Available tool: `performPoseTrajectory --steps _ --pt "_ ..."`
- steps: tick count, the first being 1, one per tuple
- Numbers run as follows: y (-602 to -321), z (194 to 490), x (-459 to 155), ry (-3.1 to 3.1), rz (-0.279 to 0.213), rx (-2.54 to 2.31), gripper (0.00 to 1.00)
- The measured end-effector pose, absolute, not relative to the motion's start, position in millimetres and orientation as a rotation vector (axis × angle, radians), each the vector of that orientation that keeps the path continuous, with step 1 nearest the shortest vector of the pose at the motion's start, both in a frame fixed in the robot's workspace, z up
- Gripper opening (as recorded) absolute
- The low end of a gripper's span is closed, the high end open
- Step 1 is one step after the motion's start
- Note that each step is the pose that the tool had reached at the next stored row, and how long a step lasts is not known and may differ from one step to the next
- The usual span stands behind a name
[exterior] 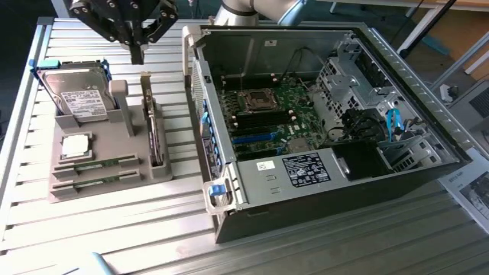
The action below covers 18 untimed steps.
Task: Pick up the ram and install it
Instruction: 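Reach for the ram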
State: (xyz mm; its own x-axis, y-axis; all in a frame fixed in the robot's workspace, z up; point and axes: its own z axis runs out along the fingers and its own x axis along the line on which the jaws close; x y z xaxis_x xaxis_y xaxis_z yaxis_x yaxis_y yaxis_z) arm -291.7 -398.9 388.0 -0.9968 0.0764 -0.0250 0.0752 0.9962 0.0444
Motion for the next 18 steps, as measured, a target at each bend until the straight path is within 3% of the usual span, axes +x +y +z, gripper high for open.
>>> performPoseTrajectory --steps 12,18 --pt "-401 387 -344 3.112 0.068 0.118 0.1" --pt "-442 387 -344 3.112 0.063 0.118 0.1"
